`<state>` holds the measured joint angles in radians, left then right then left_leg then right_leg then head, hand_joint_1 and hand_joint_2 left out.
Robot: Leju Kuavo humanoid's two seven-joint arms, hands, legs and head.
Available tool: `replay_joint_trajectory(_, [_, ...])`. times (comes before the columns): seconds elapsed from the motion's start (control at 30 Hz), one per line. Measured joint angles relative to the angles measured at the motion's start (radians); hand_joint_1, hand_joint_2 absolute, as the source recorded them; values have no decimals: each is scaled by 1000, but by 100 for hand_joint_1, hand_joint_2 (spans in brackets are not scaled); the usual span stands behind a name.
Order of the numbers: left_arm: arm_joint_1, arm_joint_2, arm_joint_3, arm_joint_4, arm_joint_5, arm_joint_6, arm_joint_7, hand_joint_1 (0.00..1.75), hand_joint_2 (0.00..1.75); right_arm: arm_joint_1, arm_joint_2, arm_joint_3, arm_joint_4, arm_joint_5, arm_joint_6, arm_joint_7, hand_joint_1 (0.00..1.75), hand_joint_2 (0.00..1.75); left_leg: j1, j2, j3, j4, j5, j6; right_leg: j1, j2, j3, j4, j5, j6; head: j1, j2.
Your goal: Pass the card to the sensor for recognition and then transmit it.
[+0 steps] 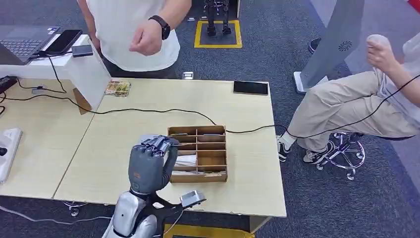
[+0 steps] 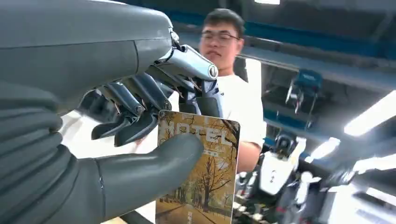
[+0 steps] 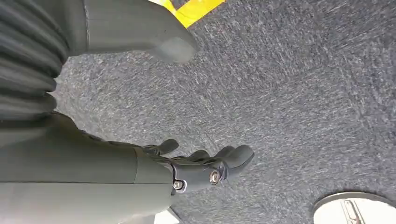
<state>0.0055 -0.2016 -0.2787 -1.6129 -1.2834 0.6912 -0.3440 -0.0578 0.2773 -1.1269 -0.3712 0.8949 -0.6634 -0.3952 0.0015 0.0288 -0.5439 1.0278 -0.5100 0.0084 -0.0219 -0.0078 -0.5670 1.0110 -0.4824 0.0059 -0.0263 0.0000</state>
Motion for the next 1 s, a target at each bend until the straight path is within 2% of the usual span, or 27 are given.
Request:
replay_joint_trajectory(0.03, [1, -32, 36, -1, 61, 0, -47, 175, 175, 0, 0, -3, 0, 1, 0, 2, 0, 175, 0, 0, 0, 0, 0, 0, 0, 0, 0, 0, 0, 0, 0, 0])
replay_joint_trajectory(0.07, [2, -46, 56, -1, 121, 1, -60, 175, 175, 0, 1, -7, -1, 6, 0, 5, 0, 175, 0, 0, 1, 0, 0, 0, 0, 0, 0, 0, 0, 0, 2, 0])
replay_joint_trajectory(0.17, [2, -48, 64, 0, 343, 2, -32, 175, 175, 1, 4, -21, -8, 18, 0, 13, 0, 175, 0, 1, 1, 0, 0, 0, 0, 1, -1, 0, 0, 0, 0, 0])
replay_joint_trajectory(0.23, [-5, -48, 64, 0, 422, 3, -8, 175, 175, 1, 5, -27, -13, 24, 0, 13, 0, 175, 0, 1, 0, 0, 0, 0, 0, 1, -1, 0, 0, 0, 0, 0])
replay_joint_trajectory(0.37, [-52, -49, 64, 2, 469, 3, 38, 175, 175, 1, 6, -41, -16, 50, 0, 13, 0, 175, 0, 1, 0, 0, 0, 0, 0, 1, -1, 0, 0, 0, 0, 0])
replay_joint_trajectory(0.5, [-131, -44, 65, 23, 531, 4, 114, 175, 175, 0, 6, -51, -16, 74, 0, 10, 0, 175, 0, 0, -1, 0, 1, 0, 0, 0, -1, 0, 1, 0, 0, 0])
replay_joint_trajectory(0.73, [-246, -27, 115, 101, 545, 5, 146, 175, 175, -8, 6, -66, -15, 106, 0, 10, 0, 175, 0, 0, 0, 0, 1, 1, 0, 0, -1, 0, 1, 0, 0, 0])
replay_joint_trajectory(0.77, [-255, -25, 121, 112, 546, 6, 152, 108, 175, -10, 6, -67, -14, 107, 0, 10, 0, 175, 0, 0, 0, 0, 1, 1, 0, 0, -1, 0, 1, 0, 0, 0])
replay_joint_trajectory(0.8, [-263, -23, 125, 121, 548, 6, 154, 7, 175, -11, 6, -69, -14, 107, 0, 10, 0, 175, 0, 0, 0, 0, 1, 1, 0, 0, -1, 0, 1, 0, 0, 0])
replay_joint_trajectory(0.83, [-270, -20, 128, 130, 549, 6, 159, 0, 175, -12, 6, -71, -14, 108, 0, 10, 0, 175, 0, 0, -1, 0, 1, 1, 0, 0, -1, 0, 1, 0, 0, 0])
replay_joint_trajectory(1.0, [-282, -16, 130, 147, 535, 7, 161, 0, 175, -15, 6, -76, -13, 118, 0, 10, 0, 175, 0, 0, -1, 0, 1, 1, 0, 0, -1, 0, 1, 0, 0, 0])
